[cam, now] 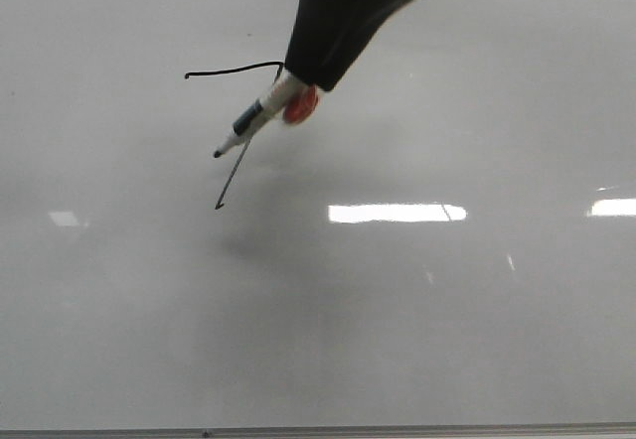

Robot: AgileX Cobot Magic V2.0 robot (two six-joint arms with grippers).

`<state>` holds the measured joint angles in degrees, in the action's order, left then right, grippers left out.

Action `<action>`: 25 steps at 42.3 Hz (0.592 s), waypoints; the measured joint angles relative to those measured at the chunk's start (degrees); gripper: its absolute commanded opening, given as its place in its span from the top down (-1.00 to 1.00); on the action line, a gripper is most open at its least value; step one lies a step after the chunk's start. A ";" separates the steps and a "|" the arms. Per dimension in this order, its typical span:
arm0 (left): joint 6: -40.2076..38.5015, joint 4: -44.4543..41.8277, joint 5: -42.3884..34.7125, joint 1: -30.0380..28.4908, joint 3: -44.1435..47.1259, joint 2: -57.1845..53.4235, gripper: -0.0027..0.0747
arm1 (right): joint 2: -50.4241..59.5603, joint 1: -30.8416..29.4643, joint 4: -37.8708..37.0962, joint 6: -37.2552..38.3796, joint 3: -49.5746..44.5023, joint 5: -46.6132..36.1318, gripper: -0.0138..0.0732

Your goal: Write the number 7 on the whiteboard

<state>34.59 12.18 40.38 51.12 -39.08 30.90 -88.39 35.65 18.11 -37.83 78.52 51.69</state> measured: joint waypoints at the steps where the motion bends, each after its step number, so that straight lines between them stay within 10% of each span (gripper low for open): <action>1: 0.00 0.00 -0.26 0.00 0.00 0.13 0.98 | 1.00 1.01 -0.49 -0.56 0.00 1.35 0.82; 7: 0.00 -0.72 0.90 0.00 -2.08 4.42 0.78 | 5.23 6.46 -4.04 -2.28 0.00 7.29 0.82; 16: 0.00 -1.63 2.73 1.04 -5.94 16.61 -0.18 | 8.45 13.34 -5.99 -2.42 0.00 8.14 0.82; 25: 0.00 -4.26 0.87 1.28 -7.24 21.11 -0.21 | 9.73 15.13 -5.88 -2.42 0.00 8.94 0.82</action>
<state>34.59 7.93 41.25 52.40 -46.32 52.01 -78.66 50.79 12.23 -40.25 78.52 60.63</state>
